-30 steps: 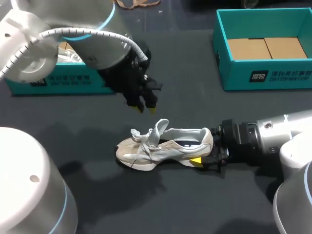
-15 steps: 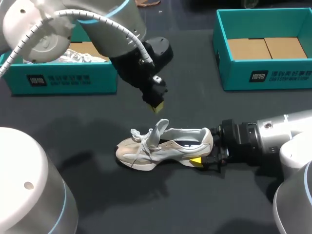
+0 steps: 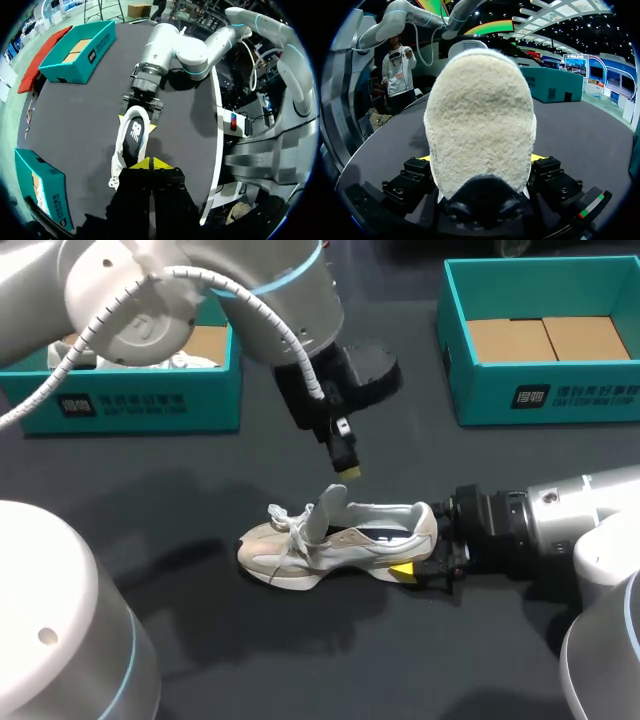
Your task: Take the shoe out of the shoebox, open the shoe tongue, remove and reinsert the insole, then place the shoe into the shoebox
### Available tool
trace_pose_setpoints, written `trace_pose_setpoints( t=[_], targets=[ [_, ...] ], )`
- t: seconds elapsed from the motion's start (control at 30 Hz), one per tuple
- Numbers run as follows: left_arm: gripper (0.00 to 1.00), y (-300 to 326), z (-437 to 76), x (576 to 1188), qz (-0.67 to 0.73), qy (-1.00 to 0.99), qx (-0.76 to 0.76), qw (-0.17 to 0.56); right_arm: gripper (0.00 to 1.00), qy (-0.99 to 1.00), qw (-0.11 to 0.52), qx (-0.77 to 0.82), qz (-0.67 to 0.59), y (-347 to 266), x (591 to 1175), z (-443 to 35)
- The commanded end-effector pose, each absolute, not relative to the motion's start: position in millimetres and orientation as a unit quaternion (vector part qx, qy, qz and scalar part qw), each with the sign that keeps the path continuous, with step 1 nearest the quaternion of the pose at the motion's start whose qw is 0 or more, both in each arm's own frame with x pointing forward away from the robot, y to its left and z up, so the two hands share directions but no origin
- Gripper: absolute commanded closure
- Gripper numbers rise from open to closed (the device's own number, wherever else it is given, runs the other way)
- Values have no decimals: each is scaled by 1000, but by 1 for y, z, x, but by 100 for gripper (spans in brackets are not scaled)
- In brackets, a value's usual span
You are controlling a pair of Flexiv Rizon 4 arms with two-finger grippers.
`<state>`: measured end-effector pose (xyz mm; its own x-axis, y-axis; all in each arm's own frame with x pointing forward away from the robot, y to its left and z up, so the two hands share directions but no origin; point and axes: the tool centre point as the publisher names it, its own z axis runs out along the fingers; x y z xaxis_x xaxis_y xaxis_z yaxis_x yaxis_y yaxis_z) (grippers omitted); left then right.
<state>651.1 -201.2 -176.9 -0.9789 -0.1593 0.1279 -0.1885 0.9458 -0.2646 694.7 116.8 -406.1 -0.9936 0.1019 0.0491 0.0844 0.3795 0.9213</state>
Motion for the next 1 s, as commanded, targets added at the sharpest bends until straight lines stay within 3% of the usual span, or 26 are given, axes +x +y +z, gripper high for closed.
trace_pose_setpoints(
  t=[0.03,0.53,1.0],
  targets=[
    [100,-207,-173,652,84,-988,-132,-16,100,831,8,56,553,117,695,-406],
    [100,-228,-230,670,109,-977,-176,-43,100,831,8,56,553,117,695,-406],
    [100,-230,-237,670,108,-976,-183,-39,100,831,8,56,553,117,695,-406]
  ],
)
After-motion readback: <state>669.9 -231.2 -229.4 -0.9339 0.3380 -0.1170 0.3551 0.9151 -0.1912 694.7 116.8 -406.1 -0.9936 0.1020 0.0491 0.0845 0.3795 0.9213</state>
